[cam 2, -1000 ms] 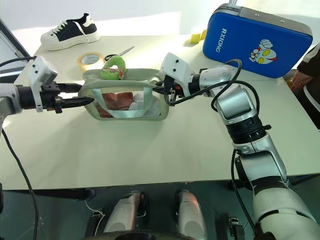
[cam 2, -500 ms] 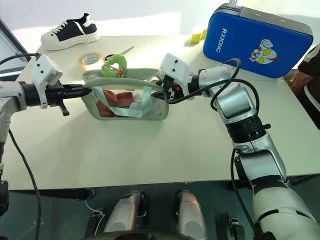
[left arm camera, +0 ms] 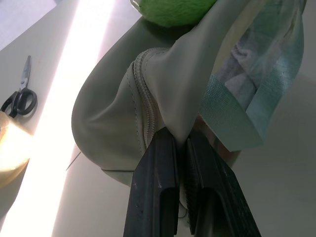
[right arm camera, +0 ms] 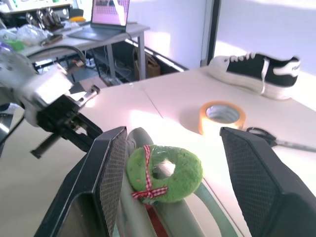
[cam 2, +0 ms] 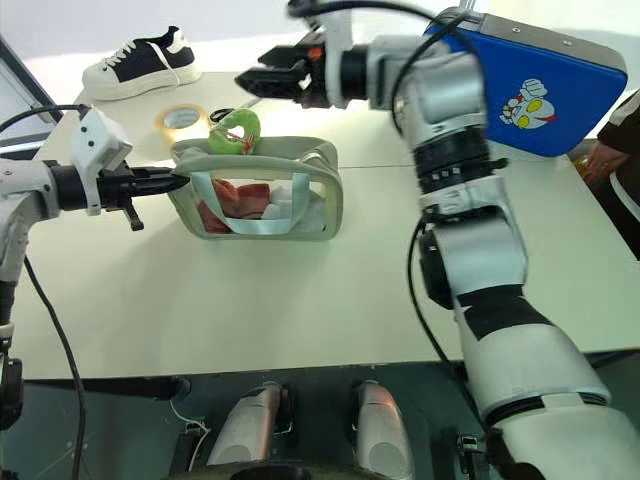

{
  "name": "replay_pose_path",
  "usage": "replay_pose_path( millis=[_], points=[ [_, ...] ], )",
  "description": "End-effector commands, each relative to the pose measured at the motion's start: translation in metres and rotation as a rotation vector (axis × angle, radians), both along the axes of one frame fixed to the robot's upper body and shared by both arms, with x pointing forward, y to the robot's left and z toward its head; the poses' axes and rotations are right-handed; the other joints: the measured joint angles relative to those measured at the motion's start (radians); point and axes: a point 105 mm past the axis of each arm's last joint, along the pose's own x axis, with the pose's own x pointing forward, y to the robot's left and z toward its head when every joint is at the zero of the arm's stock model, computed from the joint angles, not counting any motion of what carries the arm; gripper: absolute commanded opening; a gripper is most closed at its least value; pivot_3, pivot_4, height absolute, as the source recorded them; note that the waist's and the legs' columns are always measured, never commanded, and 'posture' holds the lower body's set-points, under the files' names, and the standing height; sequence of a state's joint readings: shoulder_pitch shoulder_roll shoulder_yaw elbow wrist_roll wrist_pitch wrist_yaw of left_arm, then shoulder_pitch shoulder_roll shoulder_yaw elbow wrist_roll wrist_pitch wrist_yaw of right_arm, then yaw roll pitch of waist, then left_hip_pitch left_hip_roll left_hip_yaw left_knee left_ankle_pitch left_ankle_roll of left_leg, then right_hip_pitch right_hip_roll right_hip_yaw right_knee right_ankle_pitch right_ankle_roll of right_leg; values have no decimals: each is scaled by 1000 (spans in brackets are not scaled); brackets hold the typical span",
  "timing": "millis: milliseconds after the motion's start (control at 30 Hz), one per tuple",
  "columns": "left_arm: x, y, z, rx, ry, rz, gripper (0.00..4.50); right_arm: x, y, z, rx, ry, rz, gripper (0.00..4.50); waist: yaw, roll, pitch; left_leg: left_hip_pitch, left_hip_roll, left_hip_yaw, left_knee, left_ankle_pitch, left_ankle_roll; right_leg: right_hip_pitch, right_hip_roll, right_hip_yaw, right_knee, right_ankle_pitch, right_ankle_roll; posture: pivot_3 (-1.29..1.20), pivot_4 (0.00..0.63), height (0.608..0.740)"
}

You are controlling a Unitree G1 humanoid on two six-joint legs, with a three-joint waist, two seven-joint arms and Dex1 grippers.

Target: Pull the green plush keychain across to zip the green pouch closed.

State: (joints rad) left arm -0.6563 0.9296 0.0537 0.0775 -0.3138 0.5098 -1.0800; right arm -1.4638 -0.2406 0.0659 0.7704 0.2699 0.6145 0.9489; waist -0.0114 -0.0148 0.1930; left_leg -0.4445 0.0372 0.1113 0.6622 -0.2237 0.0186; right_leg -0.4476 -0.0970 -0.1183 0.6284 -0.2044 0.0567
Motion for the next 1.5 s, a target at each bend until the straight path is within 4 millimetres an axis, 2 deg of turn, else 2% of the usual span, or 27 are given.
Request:
replay_pose_path(
  millis=[33,200,333,433,533,567,600,667,767,833,900,967,1067,1167,1233,1267,1400,1500],
  points=[
    [-1,-5,9,8,-37,-23,0,12,9,-3,-17,-29,-56,3080,1,0,0,-1,-1,0,0,0,2,0,0,0,0,0,0,0,150,740],
    [-6,-9,11,11,-43,-35,0,20,22,-28,-68,8,-96,3080,-2,0,0,-2,-3,0,0,0,3,-1,-2,1,0,0,1,0,150,740],
    [-8,-9,12,10,-44,-30,0,16,28,-29,-51,35,-47,3080,-2,0,0,-2,-3,0,0,0,3,-1,-1,1,0,0,1,0,150,740],
    [-7,-6,11,10,-46,-18,0,13,27,-23,-27,44,-31,2219,-3,0,0,-1,-3,-1,0,0,3,0,-1,1,0,0,1,0,150,740],
    [-6,-8,11,8,-48,-18,0,13,24,-15,-10,27,-34,720,-3,0,0,-1,-3,-1,0,0,3,0,-1,1,0,0,1,0,150,740],
    [-6,-9,10,7,-48,-23,0,13,21,-11,-5,22,-37,170,-3,0,0,-1,-3,-1,0,0,3,0,-1,1,0,0,1,0,150,740],
    [-6,-10,10,6,-48,-24,0,14,14,-4,3,4,-53,24,-2,0,0,-1,-3,-1,0,0,3,0,-1,1,0,0,1,0,150,740],
    [-5,-11,10,5,-48,-25,0,15,3,6,14,-19,-78,24,0,0,0,-1,-3,-1,0,0,3,0,-1,1,0,0,1,0,150,740],
    [-6,-10,9,4,-45,-25,0,23,-32,21,-25,-178,-216,24,0,0,0,-1,-3,-1,0,0,3,0,-1,1,0,0,1,0,150,740],
    [-6,-9,9,4,-44,-24,0,25,-51,23,-81,-290,-291,24,1,0,0,-1,-3,-2,0,0,3,0,-1,0,0,0,1,0,150,740],
    [-7,-11,7,-2,-39,-26,0,33,-92,7,-302,-500,-443,24,1,0,0,-1,-3,-2,0,-1,3,1,-1,0,-1,0,1,0,150,740],
    [-7,-12,6,-5,-35,-27,0,35,-122,-16,-457,-572,-520,24,4,0,0,-1,-3,-2,0,-1,3,2,-2,0,-2,0,1,0,150,740],
    [-7,-12,6,-2,-31,-30,0,31,-152,-47,-546,-550,-600,24,-3,1,1,-1,-4,-1,0,-1,4,2,-2,1,-3,-1,1,0,150,740],
    [-6,-12,6,1,-30,-32,0,29,-166,-68,-634,-562,-638,24,-11,2,1,1,-3,1,-1,0,4,0,-2,1,0,0,2,0,150,740],
    [-5,-13,7,2,-31,-36,0,26,-162,-102,-630,-466,-624,24,-9,2,1,1,-1,1,-1,1,2,-1,0,2,1,0,2,0,150,740],
    [-5,-13,7,3,-32,-38,0,24,-160,-113,-620,-430,-616,24,-8,1,1,1,0,1,-1,1,1,0,1,2,1,-1,2,0,150,740],
    [-3,-15,7,5,-34,-44,0,15,-116,-177,-462,-198,-576,24,-8,0,0,3,2,0,-1,2,0,2,3,1,0,-1,1,0,150,740],
    [-2,-17,8,4,-37,-52,0,10,-88,-196,-359,-68,-559,24,-9,1,1,2,2,0,0,2,0,1,4,2,1,0,1,0,150,740]
  ],
)
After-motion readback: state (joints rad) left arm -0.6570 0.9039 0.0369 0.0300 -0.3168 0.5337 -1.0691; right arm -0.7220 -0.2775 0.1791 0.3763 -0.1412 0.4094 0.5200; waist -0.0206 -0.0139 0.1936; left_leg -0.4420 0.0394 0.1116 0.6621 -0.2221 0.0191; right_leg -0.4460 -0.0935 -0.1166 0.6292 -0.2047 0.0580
